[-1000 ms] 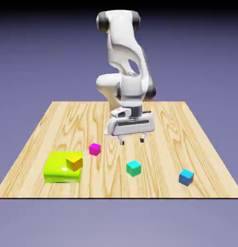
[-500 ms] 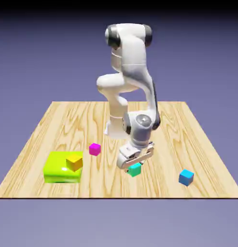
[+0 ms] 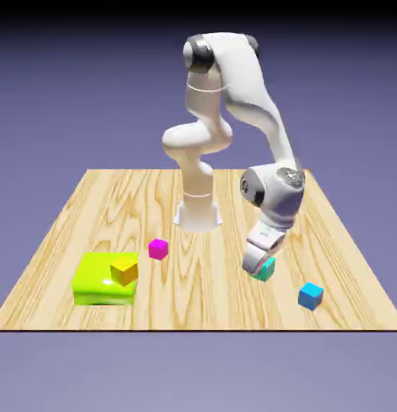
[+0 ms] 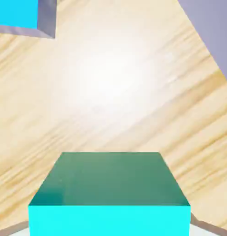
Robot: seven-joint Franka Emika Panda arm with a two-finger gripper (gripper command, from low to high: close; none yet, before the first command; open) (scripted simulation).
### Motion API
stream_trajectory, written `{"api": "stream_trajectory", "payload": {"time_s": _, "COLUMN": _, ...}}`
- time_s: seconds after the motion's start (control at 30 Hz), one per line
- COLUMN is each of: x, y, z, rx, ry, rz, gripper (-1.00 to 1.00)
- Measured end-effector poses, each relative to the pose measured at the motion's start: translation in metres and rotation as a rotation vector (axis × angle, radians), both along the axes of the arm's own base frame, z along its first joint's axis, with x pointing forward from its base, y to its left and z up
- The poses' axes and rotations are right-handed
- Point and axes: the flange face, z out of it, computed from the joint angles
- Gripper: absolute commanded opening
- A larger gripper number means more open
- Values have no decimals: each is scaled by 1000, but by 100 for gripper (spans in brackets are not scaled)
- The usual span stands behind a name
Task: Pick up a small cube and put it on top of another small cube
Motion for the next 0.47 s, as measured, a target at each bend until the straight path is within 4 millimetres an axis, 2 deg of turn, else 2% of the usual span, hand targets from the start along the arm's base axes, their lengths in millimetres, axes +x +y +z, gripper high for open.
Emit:
{"api": "stream_trajectory", "payload": {"time_s": 0.17, "x": -1, "y": 93, "z": 19, "rx": 0, "ry": 2, "rz": 256, "gripper": -100}}
{"api": "stream_trajectory", "payload": {"time_s": 0.2, "x": -2, "y": 101, "z": 20, "rx": 0, "ry": 2, "rz": 279, "gripper": -100}}
{"api": "stream_trajectory", "payload": {"time_s": 0.23, "x": -2, "y": 101, "z": 20, "rx": -1, "ry": 2, "rz": 279, "gripper": -100}}
{"api": "stream_trajectory", "payload": {"time_s": 0.33, "x": -3, "y": 94, "z": -39, "rx": -1, "ry": 2, "rz": 279, "gripper": -100}}
{"api": "stream_trajectory", "payload": {"time_s": 0.37, "x": -3, "y": 92, "z": -49, "rx": -1, "ry": 2, "rz": 279, "gripper": 100}}
{"api": "stream_trajectory", "payload": {"time_s": 0.43, "x": -3, "y": 92, "z": -49, "rx": -2, "ry": 0, "rz": 279, "gripper": 100}}
{"api": "stream_trajectory", "payload": {"time_s": 0.47, "x": -2, "y": 95, "z": -29, "rx": -2, "ry": 0, "rz": 279, "gripper": 100}}
